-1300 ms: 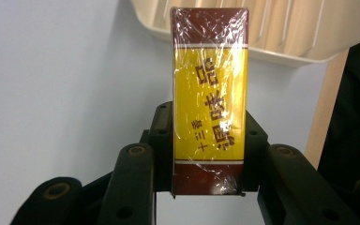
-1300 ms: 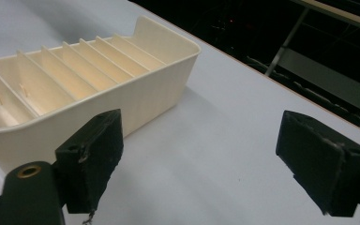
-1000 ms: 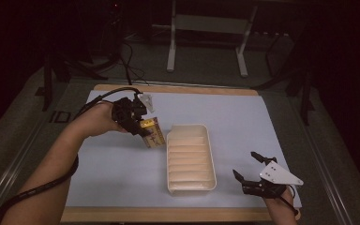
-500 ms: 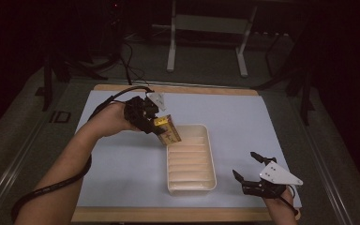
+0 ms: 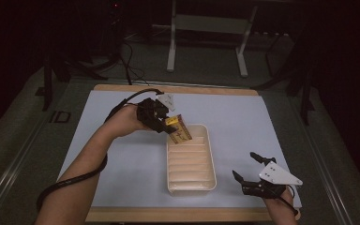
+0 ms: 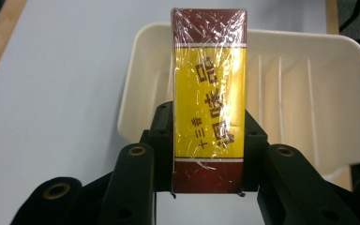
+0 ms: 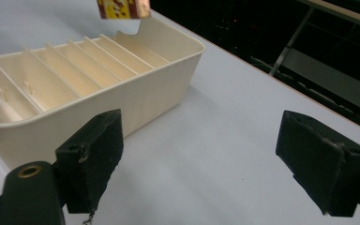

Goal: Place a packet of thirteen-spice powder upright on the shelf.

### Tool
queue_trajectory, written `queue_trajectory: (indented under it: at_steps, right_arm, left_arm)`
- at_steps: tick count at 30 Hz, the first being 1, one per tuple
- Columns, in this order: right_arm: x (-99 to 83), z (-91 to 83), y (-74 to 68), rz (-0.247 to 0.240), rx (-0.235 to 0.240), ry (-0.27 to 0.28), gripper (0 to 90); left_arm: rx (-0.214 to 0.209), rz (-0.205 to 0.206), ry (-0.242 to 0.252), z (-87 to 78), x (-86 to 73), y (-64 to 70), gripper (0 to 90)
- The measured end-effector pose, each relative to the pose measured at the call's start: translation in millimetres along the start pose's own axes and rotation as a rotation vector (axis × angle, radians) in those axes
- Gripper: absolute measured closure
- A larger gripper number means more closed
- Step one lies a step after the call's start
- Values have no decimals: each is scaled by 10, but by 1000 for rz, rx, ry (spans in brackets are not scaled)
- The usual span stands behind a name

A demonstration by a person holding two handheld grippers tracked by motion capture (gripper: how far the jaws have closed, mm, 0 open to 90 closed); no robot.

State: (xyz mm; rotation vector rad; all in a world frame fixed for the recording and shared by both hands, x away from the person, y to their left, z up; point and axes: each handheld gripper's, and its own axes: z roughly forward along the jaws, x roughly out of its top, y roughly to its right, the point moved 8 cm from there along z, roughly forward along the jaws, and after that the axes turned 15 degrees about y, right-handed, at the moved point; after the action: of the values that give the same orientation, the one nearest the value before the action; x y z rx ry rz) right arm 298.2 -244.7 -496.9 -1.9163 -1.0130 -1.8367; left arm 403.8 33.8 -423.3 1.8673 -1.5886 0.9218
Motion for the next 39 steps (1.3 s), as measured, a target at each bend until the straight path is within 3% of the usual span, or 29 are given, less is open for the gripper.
queue_trajectory:
  at_steps: [4,7,18,30,35,39]
  right_arm:
    - [-3,0,-3,2,1,-2,154]
    - [-5,0,-3,2,2,-1,154]
    - [-12,2,-9,2,8,-2,154]
    - [-14,5,-10,1,9,-3,154]
    - [-11,3,-10,3,9,-2,154]
    - [-13,1,-10,5,9,-1,154]
  left_arm:
    - [3,26,6,128,-23,-38,676]
    - [-5,23,9,191,-32,-50,676]
    - [-11,35,-7,263,-96,-86,676]
    - [-30,40,-68,404,-224,-103,675]
    - [-37,80,-121,504,-285,-90,675]
    - [-41,86,-137,572,-312,-83,674]
